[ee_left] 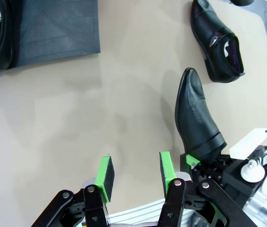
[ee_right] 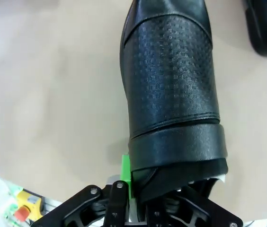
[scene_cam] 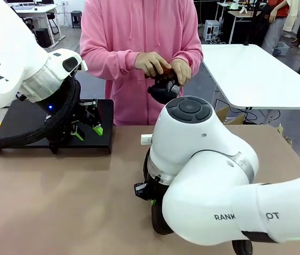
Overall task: Organize the shoes by placing them on the stand.
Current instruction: Pick up one Shoe and place it in the middle of the table.
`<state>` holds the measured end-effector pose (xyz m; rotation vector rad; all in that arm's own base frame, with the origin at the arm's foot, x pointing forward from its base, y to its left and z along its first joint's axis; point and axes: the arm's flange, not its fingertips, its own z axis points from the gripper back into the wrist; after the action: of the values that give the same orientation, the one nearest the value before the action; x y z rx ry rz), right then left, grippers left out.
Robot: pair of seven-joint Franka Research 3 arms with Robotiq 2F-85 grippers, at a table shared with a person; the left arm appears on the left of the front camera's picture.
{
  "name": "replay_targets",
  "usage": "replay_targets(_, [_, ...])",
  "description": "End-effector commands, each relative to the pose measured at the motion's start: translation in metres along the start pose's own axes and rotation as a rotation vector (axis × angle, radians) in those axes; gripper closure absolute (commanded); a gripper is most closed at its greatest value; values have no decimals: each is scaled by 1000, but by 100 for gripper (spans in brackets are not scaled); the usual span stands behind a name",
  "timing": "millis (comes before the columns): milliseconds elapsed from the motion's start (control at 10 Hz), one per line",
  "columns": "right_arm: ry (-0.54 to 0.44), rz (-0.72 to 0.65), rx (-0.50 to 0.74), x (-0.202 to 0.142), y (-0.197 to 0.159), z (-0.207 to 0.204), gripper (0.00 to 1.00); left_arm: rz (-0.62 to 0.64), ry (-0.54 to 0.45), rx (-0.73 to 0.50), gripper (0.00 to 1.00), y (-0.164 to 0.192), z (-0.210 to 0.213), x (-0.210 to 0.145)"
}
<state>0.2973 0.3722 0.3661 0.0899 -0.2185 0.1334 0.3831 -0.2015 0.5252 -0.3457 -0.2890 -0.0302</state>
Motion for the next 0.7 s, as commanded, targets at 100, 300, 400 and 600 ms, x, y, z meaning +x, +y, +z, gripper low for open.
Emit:
replay_targets(100, [-5, -51, 5, 16, 17, -9, 52, 6, 7, -17, 47, 1, 1, 0])
replay_targets(300, [10, -62, 41, 17, 12, -12, 20, 6, 7, -17, 47, 1, 1, 0])
replay_targets(400, [7, -69, 69, 15, 8, -4, 4, 6, 7, -17, 47, 1, 1, 0])
replay_targets(600, [3, -47, 145, 6, -5, 32, 0, 6, 7, -17, 47, 1, 1, 0])
